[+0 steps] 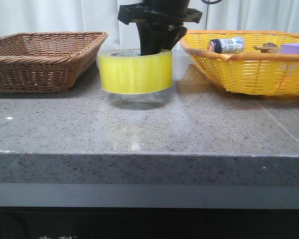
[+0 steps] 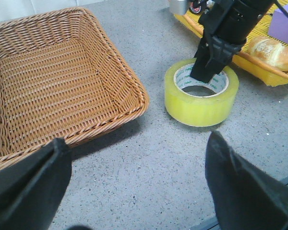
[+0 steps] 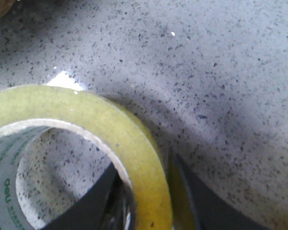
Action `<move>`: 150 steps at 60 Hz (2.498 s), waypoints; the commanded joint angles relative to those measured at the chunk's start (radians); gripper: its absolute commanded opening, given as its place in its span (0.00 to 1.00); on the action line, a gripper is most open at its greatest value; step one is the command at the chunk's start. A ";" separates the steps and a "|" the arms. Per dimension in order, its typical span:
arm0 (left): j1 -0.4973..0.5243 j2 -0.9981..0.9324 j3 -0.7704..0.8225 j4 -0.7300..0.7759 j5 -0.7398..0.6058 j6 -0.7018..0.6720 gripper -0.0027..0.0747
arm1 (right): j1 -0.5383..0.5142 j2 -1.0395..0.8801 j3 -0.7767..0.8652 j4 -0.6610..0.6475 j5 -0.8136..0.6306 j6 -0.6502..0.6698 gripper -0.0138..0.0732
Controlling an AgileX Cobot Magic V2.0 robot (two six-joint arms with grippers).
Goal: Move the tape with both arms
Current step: 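Carry the tape toward the table center and set it down, then open the right gripper and withdraw it back toward the robot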
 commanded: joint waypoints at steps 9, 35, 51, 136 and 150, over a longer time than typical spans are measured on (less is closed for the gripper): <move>-0.006 0.004 -0.034 -0.014 -0.074 -0.002 0.77 | -0.001 -0.042 -0.027 0.025 -0.080 -0.007 0.29; -0.006 0.004 -0.034 -0.014 -0.074 -0.002 0.77 | -0.001 -0.059 -0.027 0.010 -0.076 -0.007 0.60; -0.006 0.004 -0.034 -0.014 -0.074 -0.002 0.76 | -0.001 -0.205 -0.027 0.010 -0.060 0.012 0.60; -0.006 0.004 -0.034 -0.014 -0.074 -0.002 0.76 | -0.001 -1.447 1.198 0.120 -0.477 0.066 0.60; -0.006 0.004 -0.034 -0.014 -0.074 -0.002 0.76 | -0.001 -1.480 1.221 0.119 -0.466 0.066 0.60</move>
